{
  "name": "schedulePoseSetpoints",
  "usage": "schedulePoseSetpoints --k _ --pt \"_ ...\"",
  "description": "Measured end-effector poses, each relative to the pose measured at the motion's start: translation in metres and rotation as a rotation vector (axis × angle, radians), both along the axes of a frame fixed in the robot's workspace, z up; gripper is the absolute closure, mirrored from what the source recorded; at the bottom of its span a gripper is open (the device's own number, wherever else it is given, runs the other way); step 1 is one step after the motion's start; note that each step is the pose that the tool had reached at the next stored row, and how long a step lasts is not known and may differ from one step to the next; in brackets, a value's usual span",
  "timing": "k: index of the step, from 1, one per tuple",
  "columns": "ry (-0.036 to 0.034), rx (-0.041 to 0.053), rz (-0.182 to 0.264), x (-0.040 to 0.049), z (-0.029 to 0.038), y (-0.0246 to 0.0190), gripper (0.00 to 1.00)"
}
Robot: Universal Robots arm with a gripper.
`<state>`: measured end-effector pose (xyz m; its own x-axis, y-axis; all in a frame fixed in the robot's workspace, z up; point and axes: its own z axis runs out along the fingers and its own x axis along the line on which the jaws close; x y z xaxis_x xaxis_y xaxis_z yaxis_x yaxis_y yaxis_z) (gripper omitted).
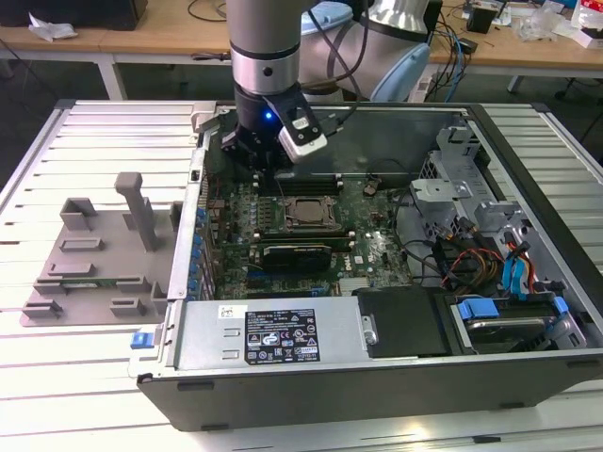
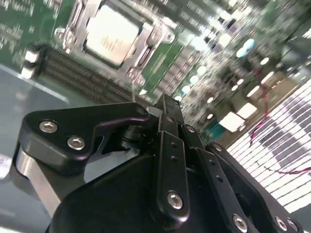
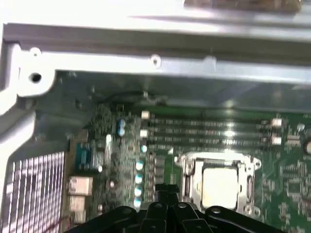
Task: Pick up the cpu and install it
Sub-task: 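Install the first cpu locking lever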
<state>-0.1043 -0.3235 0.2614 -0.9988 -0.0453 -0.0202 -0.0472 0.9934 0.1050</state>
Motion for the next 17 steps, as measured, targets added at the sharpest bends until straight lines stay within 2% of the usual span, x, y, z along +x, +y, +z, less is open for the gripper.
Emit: schedulePoseSetpoints --k 2,4,6,9,10,13,17 --pt "-0.001 0.0141 0.0 -0.0031 -0.0001 0.0 0.89" --pt "-0.002 0.019 0.0 -0.0084 -0.0003 0.0 0.89" --pt "-0.0019 0.0191 0.0 -0.0087 -0.0003 0.0 0.89" --pt "-0.0021 0.037 0.0 -0.009 -0.0004 0.0 0.89" --pt "-0.0021 0.0403 0.0 -0.0091 -0.0003 0.0 0.89" --pt "-0.0022 0.0406 0.0 -0.0091 -0.0004 0.0 0.89" --pt "-0.0047 0.0426 0.0 -0.0139 -0.0004 0.0 0.89"
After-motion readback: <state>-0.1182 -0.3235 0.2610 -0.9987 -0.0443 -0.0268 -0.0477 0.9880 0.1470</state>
